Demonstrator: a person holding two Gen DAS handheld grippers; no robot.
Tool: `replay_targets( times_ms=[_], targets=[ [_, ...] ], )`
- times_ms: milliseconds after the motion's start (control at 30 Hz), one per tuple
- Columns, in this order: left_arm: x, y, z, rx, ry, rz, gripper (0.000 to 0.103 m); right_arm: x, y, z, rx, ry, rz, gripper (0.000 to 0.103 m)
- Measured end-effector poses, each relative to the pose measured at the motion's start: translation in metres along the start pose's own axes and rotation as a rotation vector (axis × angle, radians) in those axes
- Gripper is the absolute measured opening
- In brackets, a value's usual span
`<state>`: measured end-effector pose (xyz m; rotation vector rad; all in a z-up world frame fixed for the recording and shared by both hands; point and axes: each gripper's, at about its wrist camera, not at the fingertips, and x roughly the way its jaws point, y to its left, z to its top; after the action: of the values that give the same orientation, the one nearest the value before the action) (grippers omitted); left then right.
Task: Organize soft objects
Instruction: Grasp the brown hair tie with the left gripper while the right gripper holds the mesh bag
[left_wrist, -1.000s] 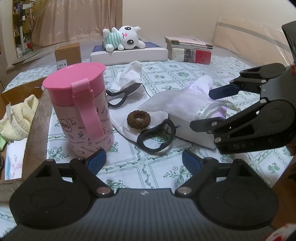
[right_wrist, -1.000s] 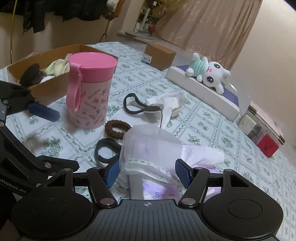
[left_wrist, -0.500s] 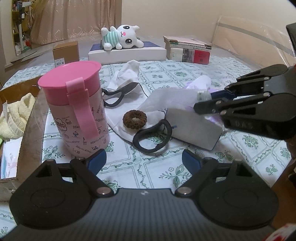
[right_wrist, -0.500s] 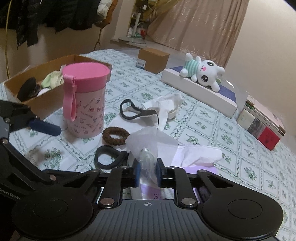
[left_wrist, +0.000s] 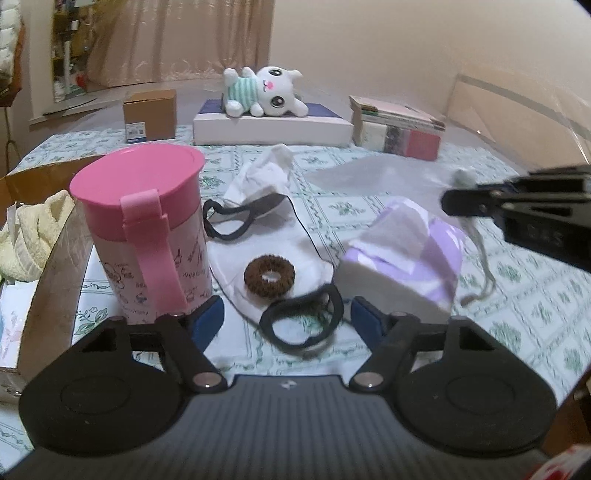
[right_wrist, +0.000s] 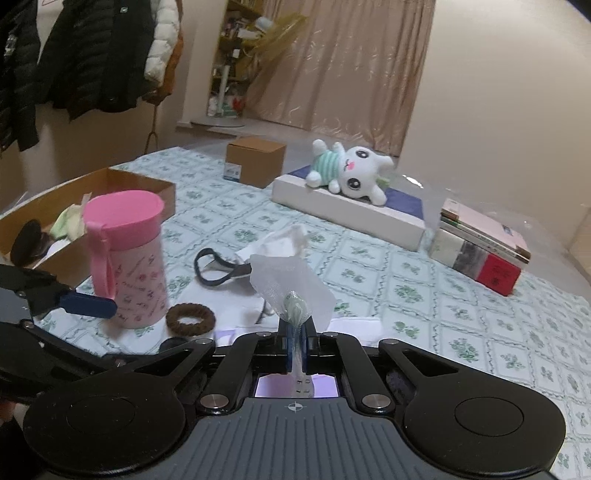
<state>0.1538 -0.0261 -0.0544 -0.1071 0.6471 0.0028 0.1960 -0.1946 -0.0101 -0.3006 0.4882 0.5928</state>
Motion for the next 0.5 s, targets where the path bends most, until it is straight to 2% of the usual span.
replay_targets(
  times_ms=[133, 300, 500],
  targets=[
    [0.01, -0.006, 0.003, 0.002, -0.011, 0.044, 0.065, 0.0, -0.005, -0.004, 0.012, 0.005, -0.001, 0.004],
    [0.029, -0.01, 0.002, 0.026, 0.001, 0.108, 0.053, 0.001, -0.009, -0.01, 0.027, 0.009, 0.003, 0.004],
    [0.047, -0.011, 0.001, 0.065, 0.001, 0.142, 0.051, 0.004, -0.015, -0.011, 0.041, 0.002, 0.004, 0.004]
  ],
)
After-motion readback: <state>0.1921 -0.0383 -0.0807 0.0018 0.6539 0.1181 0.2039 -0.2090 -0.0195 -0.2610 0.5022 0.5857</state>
